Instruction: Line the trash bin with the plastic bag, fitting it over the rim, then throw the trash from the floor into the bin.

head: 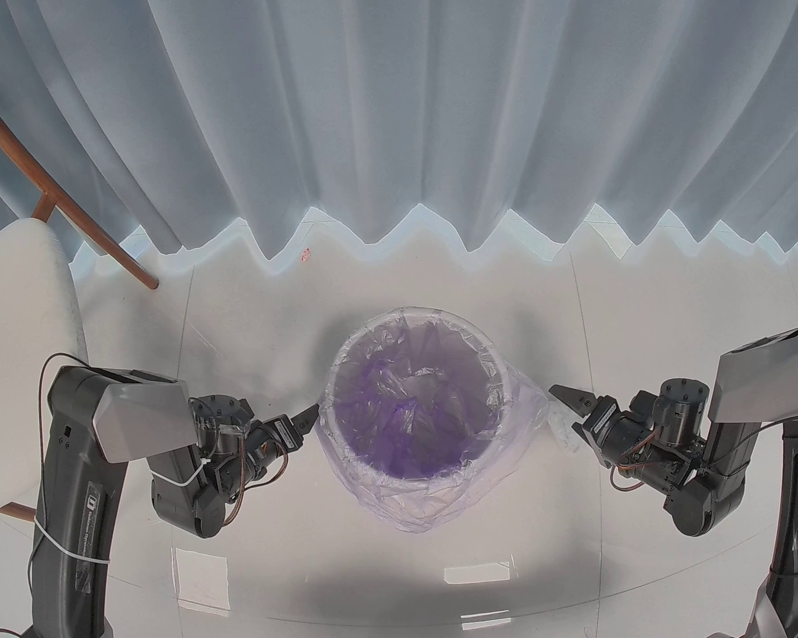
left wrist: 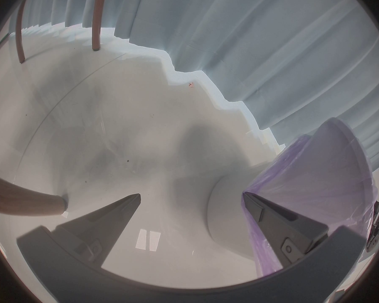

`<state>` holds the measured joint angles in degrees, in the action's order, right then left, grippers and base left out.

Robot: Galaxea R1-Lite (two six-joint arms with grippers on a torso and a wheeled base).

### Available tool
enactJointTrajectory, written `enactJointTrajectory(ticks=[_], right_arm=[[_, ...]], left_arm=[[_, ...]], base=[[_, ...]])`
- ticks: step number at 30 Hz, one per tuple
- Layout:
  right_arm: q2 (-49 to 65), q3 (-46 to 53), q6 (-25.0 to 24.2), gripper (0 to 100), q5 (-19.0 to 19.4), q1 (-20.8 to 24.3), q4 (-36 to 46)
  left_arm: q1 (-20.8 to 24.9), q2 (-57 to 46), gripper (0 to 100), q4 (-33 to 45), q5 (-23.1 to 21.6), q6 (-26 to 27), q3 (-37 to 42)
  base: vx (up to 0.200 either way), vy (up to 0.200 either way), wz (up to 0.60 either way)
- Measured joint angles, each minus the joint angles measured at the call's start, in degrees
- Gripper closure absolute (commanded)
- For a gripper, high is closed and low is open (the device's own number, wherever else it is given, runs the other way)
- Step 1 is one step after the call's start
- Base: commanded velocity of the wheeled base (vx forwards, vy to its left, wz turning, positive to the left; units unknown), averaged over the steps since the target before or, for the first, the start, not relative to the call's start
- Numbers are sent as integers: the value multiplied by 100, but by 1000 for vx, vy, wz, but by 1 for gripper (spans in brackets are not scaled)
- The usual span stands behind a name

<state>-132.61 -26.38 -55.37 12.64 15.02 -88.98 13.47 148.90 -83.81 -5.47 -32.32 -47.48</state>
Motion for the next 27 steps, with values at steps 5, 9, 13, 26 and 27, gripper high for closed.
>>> enactJointTrajectory(ticks=[5,9,13,26,27], right_arm=[[-30,-10,9,0,-2,0,0],[-38,-16,6,0,0,-4,-2],[-35,-27,6,0,0,-4,0],[-38,-54,30,0,0,-11,0],[-38,-54,35,0,0,-9,0]], left_arm=[[-7,-61,0,-446,15,-69,24],[-9,-306,0,-473,59,-110,99],[35,-744,0,-466,80,-107,366],[614,-3152,0,-471,157,566,1463],[695,-3401,0,-473,154,700,1568]], base=[[0,0,0],[0,0,0],[0,0,0],[0,0,0],[0,0,0]])
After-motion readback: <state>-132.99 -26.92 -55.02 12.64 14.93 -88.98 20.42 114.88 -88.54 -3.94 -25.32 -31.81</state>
